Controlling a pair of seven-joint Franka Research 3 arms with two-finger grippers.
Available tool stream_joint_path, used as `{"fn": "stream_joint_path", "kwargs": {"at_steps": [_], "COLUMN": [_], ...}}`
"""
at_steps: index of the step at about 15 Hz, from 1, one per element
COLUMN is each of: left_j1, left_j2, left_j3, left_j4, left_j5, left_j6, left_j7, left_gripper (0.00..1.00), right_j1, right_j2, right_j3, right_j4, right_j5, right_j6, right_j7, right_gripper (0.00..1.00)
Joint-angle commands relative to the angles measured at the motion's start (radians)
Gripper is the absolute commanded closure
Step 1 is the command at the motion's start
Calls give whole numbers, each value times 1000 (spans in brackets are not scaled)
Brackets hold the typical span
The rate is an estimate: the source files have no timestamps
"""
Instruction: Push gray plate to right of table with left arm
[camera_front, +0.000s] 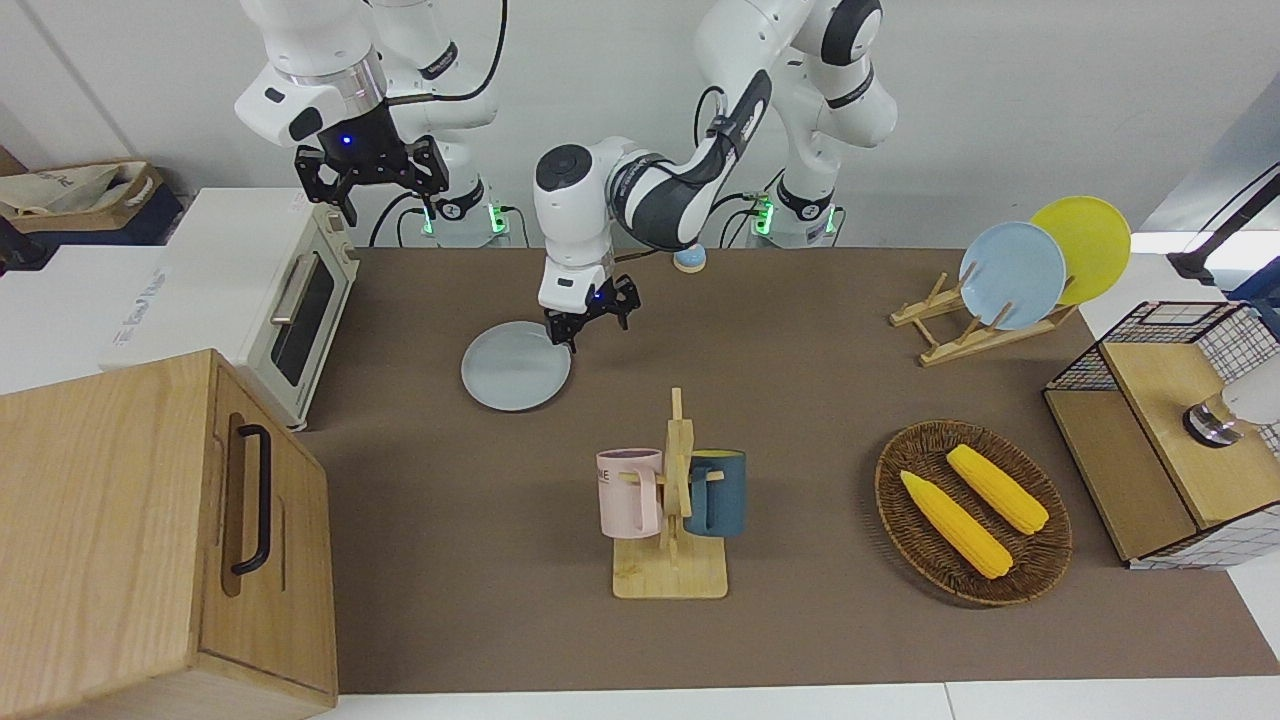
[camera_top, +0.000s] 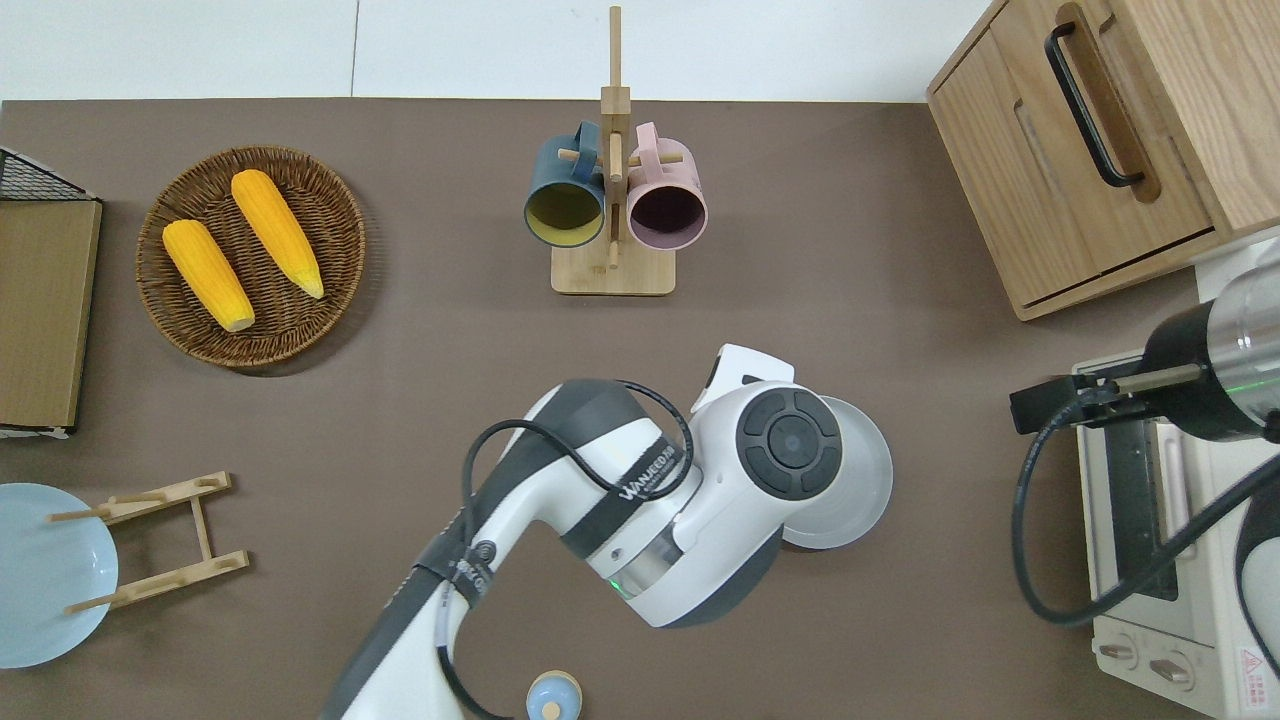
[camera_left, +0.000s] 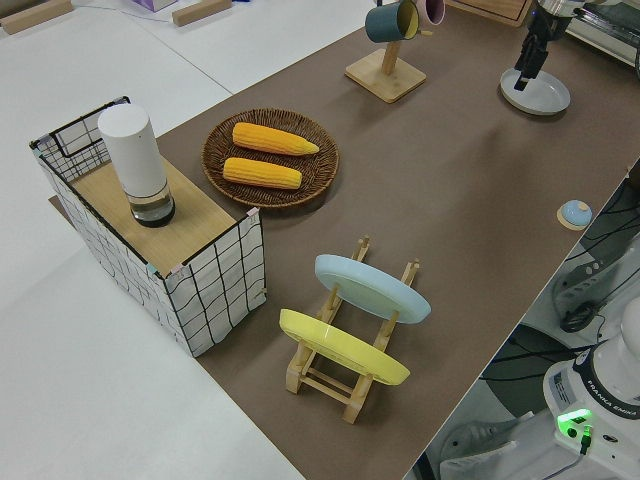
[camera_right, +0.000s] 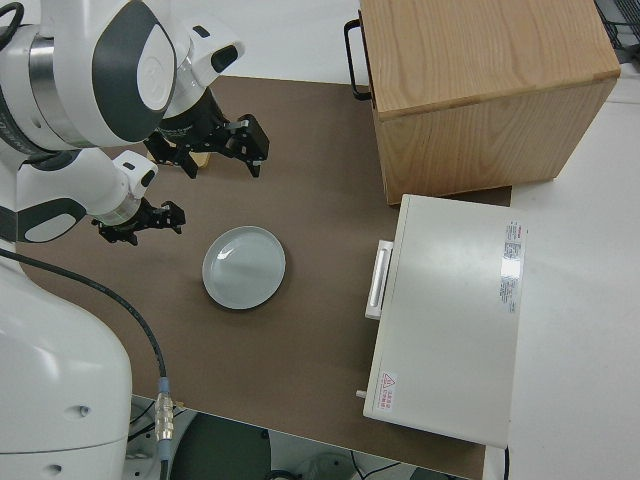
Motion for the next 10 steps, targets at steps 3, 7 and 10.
{"fn": "stream_joint_path", "kwargs": {"at_steps": [3,7,10], "left_j1": [122,225,309], "left_j2": [-122,-197,-246], "left_j3": [-6,-4,-3], "left_j4": [9,9,9], "left_j5": [-10,-27,-45], "left_j6": [-168,-245,-309], "left_j7": [215,384,548], "left_gripper": [7,7,7], "right_j1": [-20,-20,-20], "right_j2": [-6,-6,-6], "right_j3": [15,15,15], "right_j4": [4,4,4], "right_j5": [10,10,10], "right_j6": [-12,-12,-12], "right_j7": [0,1,0], "right_gripper": [17,17,17]}}
